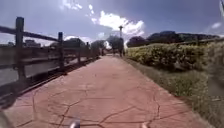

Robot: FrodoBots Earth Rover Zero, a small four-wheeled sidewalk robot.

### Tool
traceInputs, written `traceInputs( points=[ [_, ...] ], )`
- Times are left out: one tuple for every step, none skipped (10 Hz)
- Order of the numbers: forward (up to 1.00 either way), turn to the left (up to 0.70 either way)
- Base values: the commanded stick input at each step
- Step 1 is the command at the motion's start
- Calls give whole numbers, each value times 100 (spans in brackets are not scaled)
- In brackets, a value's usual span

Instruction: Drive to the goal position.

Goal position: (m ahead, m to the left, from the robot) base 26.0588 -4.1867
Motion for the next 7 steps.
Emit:
traceInputs(
  points=[
    [85,0],
    [85,0],
    [85,0],
    [85,0],
    [85,0],
    [85,0],
    [85,0]
  ],
)
